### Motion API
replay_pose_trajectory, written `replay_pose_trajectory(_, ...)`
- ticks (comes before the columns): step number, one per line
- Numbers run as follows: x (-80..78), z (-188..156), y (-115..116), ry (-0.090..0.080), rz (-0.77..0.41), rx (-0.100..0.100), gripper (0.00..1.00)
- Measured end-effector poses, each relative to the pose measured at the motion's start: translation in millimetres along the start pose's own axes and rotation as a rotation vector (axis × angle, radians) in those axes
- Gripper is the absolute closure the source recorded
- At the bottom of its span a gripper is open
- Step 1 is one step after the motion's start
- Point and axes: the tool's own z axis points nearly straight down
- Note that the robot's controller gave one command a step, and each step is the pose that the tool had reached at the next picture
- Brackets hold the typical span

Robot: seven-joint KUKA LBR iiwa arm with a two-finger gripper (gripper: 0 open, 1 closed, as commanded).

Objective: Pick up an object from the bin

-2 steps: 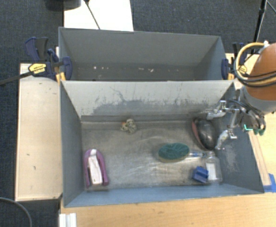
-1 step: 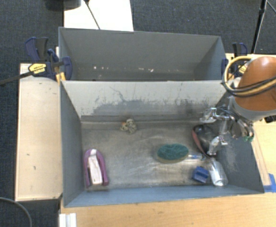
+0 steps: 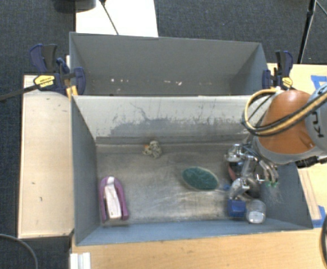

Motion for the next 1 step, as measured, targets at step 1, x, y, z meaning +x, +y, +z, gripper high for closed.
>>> replay_pose_trajectory(1, -3.7, -3.1, -0.1, -0.01, -0.005, 0.0, 1.0)
